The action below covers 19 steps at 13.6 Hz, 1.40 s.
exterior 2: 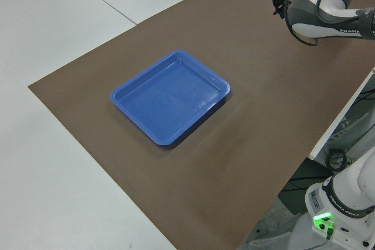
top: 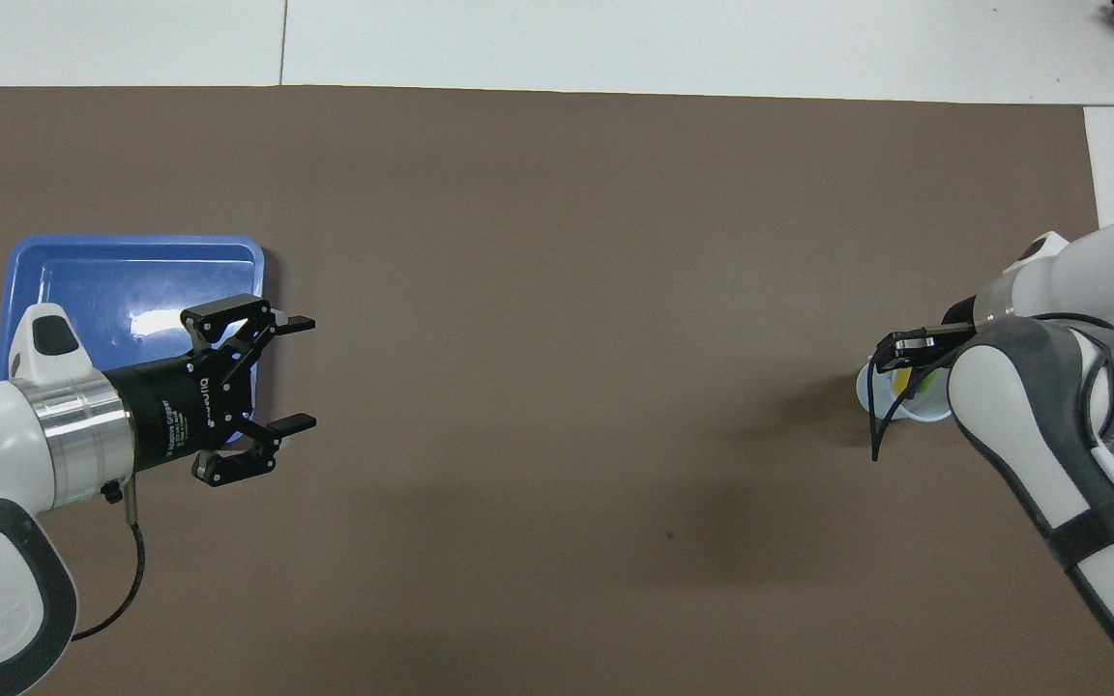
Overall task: Right arm passes pens to left for tray arrangement
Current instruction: 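Reach the right gripper into the white cup while the left gripper rises, then pull the yellow pen from the cup with the right gripper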
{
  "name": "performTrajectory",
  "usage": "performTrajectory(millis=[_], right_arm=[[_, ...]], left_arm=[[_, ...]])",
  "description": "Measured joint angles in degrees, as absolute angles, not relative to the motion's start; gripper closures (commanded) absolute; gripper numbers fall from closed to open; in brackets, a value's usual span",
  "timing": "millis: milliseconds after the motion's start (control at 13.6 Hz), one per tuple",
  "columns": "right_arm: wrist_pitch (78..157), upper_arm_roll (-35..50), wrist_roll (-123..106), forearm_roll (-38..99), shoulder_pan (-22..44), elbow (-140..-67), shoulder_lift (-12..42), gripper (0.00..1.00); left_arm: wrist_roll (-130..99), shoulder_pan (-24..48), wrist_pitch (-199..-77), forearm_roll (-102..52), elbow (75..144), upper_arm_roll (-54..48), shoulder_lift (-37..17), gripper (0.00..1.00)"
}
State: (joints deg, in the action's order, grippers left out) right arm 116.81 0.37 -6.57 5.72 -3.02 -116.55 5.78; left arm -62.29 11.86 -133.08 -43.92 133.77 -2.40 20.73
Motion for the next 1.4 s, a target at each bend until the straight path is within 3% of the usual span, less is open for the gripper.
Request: performTrajectory(millis=[147,441,662,736,883,1177,1398], right_arm=[[117.12,0.35,-7.38,5.71,-3.48,-116.65,6.12,0.65],[117.62,0.33,-8.76,5.71,-3.53,-116.65,6.52,0.75],[118.12,0.27,-9.53,5.37,-3.60,-116.16,6.48,0.75],[118.19,0.23,-9.75,5.37,-3.63,-116.15,6.49,0.80],[118.22,0.22,-9.98,5.35,-3.64,-116.15,6.49,1.00],[117.34,0.16,-11.98,5.08,-3.74,-115.54,6.49,1.00],[109.29,0.18,-15.62,5.01,-3.70,-110.12,6.18,1.00]], left_arm=[[-62.23,11.74,-132.69,-43.92,133.78,-2.47,20.73,0.00],[-62.22,11.73,-132.20,-43.92,133.79,-2.71,20.73,0.00],[-62.24,11.68,-132.20,-43.92,133.80,-2.69,20.73,0.00],[-62.24,11.55,-132.20,-43.92,133.80,-2.65,20.73,0.00],[-61.31,11.18,-132.20,-43.88,133.80,-2.51,20.73,0.00],[-44.94,7.99,-128.86,-43.84,133.92,-2.35,20.74,0.00],[-41.52,6.53,-127.31,-43.84,133.88,-2.31,20.78,0.00]])
